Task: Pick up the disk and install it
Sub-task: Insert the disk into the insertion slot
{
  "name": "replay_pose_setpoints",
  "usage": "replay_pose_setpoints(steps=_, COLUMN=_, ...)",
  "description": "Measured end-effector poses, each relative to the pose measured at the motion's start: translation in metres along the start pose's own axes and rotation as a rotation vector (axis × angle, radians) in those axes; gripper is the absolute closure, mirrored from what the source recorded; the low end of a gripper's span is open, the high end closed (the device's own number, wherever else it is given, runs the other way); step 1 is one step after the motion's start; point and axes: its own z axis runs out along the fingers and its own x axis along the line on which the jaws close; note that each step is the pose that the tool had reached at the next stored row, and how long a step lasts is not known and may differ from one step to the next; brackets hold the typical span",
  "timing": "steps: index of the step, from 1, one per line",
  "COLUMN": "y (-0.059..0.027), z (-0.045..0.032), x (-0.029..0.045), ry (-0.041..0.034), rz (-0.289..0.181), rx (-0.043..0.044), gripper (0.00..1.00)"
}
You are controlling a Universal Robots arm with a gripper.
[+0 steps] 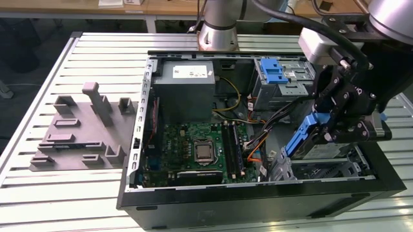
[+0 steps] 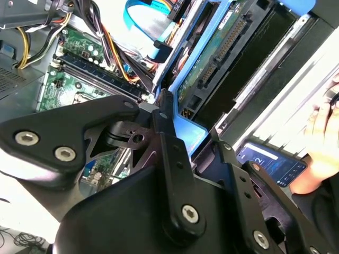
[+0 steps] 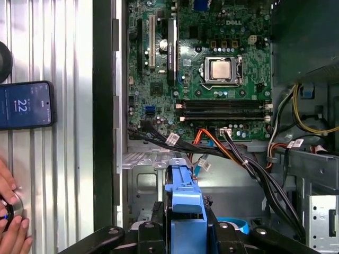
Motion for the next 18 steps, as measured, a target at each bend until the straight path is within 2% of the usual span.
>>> replay_pose_setpoints(steps=18, y=-0.0003, z=0.0187, x=0.0009, ry=-0.0001, rz=0.0, rx=0.0, gripper=0.64)
